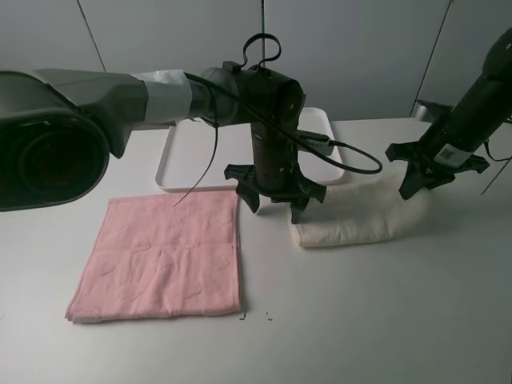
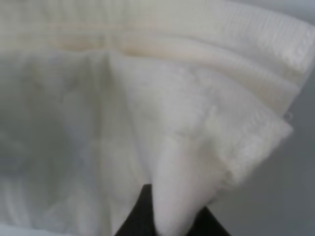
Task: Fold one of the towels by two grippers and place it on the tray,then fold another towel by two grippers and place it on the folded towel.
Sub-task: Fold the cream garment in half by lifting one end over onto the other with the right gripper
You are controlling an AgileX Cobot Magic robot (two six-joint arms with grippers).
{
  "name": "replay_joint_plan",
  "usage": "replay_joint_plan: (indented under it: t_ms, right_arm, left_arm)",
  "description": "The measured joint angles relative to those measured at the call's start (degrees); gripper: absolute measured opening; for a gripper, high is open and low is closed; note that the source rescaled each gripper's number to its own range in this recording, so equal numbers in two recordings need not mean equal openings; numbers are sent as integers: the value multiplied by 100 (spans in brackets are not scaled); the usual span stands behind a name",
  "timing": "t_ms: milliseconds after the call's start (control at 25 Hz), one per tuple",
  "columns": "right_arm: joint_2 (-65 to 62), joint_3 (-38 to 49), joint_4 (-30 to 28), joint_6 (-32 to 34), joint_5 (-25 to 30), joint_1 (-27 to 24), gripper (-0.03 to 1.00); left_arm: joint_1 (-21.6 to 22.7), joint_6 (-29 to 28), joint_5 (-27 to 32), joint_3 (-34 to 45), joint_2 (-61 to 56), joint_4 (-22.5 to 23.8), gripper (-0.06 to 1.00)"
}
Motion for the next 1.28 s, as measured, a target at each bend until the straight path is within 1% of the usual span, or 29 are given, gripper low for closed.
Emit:
replay_joint_plan:
  t_ms: [120,280,400,560,680,840,960,1040,1120,1160,1200,1280]
  right_arm:
    - [-182,0,539,-164,247,0,5]
    - [-250,0,1440,-572,658,15,5]
    - [-250,0,1720,-744,758,207,5]
    - [-250,82,1885,-810,681,620,5]
    - [-250,255,2038,-858,436,845,5]
    - [-250,560,2594,-1035,40,896,5]
    - [-250,867,3210,-1326,-315,896,5]
    - [-250,1127,3744,-1636,-553,896,5]
    - [-250,1374,4336,-1975,-795,899,5]
    - [-250,1499,4723,-2221,-869,899,5]
    - [-250,1615,5144,-2517,-920,899,5]
    - [-250,1788,5805,-3010,-962,910,5]
  left_arm:
    - [36,0,11,0,0,-57,86]
    - [183,0,110,0,13,-336,86]
    - [298,36,209,0,12,-417,86]
    - [389,119,290,0,12,-442,86]
    - [398,129,293,0,12,-452,86]
    - [478,129,293,0,21,-591,86]
    - [523,129,307,0,24,-681,86]
    - [547,143,316,0,24,-707,86]
    - [561,186,316,0,24,-707,86]
    - [561,215,316,0,24,-707,86]
    - [561,225,316,0,24,-718,86]
    - [567,236,294,0,24,-718,86]
